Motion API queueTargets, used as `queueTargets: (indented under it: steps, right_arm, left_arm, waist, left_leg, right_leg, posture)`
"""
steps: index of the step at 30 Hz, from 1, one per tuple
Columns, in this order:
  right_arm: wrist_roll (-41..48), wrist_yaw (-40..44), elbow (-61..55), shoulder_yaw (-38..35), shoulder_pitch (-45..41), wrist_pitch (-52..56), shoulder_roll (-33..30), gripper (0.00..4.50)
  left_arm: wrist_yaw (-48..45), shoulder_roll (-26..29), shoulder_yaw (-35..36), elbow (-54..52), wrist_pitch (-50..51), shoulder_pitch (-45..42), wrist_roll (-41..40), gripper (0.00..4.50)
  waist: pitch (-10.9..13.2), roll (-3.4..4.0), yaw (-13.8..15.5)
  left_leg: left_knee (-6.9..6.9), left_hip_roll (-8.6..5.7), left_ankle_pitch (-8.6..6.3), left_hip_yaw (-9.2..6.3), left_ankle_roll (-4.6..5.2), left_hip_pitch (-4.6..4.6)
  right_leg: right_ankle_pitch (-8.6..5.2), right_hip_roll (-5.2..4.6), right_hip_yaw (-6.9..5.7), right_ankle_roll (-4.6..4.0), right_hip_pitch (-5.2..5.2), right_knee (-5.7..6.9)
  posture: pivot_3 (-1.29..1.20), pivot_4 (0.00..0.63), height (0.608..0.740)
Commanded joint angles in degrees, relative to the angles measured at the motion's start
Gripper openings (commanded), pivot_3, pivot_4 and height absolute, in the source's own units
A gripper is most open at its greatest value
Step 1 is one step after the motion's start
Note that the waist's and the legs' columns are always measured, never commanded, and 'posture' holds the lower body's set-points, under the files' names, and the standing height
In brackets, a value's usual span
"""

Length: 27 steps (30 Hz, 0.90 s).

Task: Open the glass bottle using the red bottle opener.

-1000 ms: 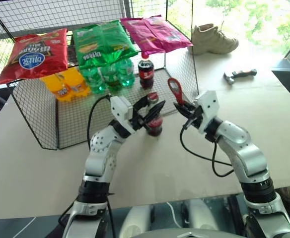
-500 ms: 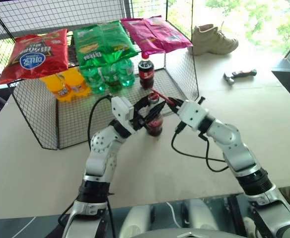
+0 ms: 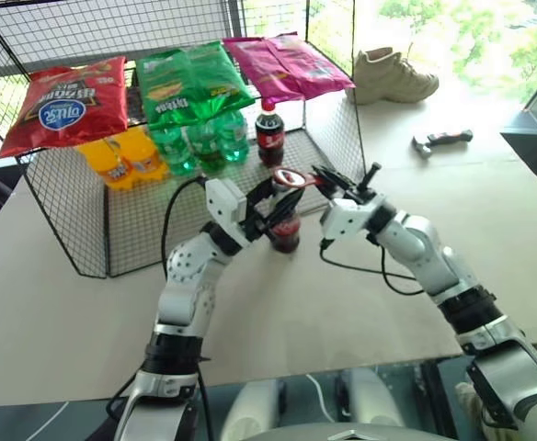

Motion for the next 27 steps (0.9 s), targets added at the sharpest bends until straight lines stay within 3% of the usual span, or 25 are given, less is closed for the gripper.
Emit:
queueTargets:
  steps: [1, 11, 27]
  right_arm:
    - [-2.45, -0.24, 1.82, 4.44, -1.42, -5.91, 1.68, 0.0]
    - [-1.47, 2.1, 8.74, 6.06, -2.04, -9.91, 4.17, 0.0]
    - [-6.19, -1.2, 7.67, 4.68, -5.02, -10.9, 2.11, 0.0]
  left_arm:
    - [-0.47, -0.08, -1.7, 1.46, 0.98, -0.18, 0.96, 1.53]
    - [-0.48, -0.39, -1.92, 1.32, 1.57, 0.17, 1.08, 1.53]
    - [0.48, 0.03, -1.69, 1.26, 1.86, 0.21, 1.85, 1.53]
  waist:
    - [0.0, 0.0, -0.02]
    - [-0.09, 0.13, -0.21]
    - [-0.15, 0.21, -0.19]
  left_leg:
    - [0.0, 0.0, 0.0, 0.02, 0.0, 0.02]
    - [-0.08, 0.12, -0.11, 0.11, 0.19, 0.41]
    - [-0.09, 0.13, -0.11, 0.11, 0.19, 0.41]
  right_leg:
    - [0.0, 0.01, 0.01, 0.0, 0.02, 0.0]
    - [-0.01, 0.18, 0.18, -0.02, 0.27, -0.02]
    - [-0.01, 0.2, 0.22, -0.02, 0.26, -0.03]
  posture:
    - [0.0, 0.15, 0.74]
    - [0.0, 0.15, 0.74]
    - [0.0, 0.15, 0.74]
